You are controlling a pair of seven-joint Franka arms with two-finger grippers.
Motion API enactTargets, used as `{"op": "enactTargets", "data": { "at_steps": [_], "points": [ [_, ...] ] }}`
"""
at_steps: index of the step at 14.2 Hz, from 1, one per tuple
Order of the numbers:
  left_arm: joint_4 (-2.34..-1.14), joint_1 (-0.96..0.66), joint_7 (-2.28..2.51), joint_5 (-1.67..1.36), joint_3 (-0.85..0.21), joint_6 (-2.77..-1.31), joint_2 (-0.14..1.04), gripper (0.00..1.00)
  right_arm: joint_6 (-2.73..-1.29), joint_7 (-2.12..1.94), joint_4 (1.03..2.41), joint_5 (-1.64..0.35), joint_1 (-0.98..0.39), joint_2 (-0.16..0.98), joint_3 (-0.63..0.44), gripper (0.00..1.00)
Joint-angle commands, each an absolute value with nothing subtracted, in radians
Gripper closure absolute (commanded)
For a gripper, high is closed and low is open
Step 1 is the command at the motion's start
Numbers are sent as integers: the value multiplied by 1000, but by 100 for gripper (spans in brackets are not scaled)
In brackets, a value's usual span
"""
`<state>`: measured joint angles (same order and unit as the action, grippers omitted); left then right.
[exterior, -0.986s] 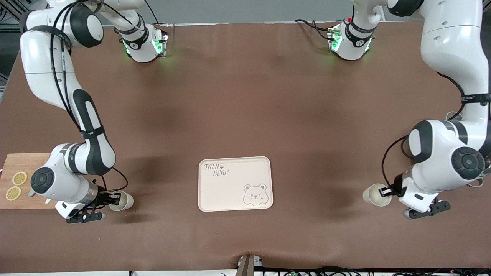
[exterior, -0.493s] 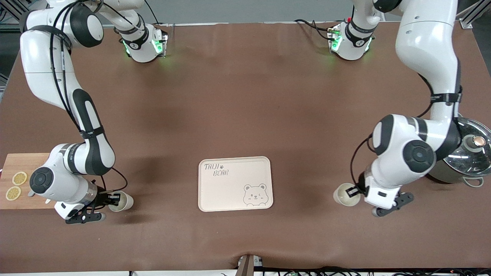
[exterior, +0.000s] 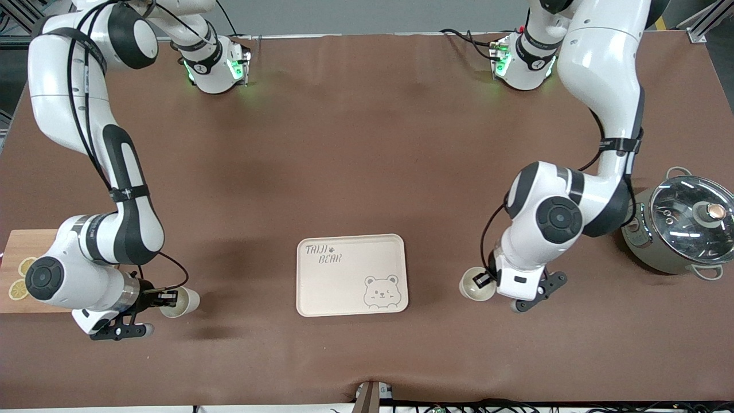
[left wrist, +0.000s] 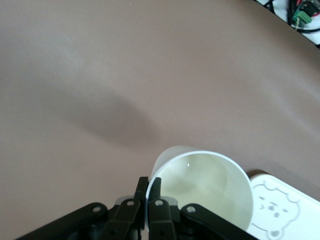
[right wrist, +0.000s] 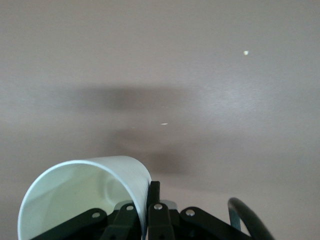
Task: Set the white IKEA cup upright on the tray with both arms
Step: 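Carry both white cups toward the bear tray with both grippers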
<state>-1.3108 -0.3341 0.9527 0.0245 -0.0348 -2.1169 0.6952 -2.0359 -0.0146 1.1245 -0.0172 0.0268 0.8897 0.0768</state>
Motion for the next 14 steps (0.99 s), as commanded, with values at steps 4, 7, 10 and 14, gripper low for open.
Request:
{"op": "enactTargets", "data": {
  "at_steps": [4, 7, 10, 14],
  "points": [
    [-1261, -442, 1123, 18, -20, -2138, 756, 100, -1985, 220, 1108, -32, -69, 870, 77, 100],
    [-1230, -495, 1201, 18, -9, -2143, 794, 100, -1974, 354, 1098, -37, -132, 862, 77, 99],
    [-1229, -572, 1259, 18, 26, -2167, 814, 100, -1976, 478, 1098, -35, -201, 861, 75, 99],
    [-1229, -610, 1307, 18, 31, -2200, 836, 100, -1993, 607, 1097, -34, -261, 862, 74, 99]
  ]
}}
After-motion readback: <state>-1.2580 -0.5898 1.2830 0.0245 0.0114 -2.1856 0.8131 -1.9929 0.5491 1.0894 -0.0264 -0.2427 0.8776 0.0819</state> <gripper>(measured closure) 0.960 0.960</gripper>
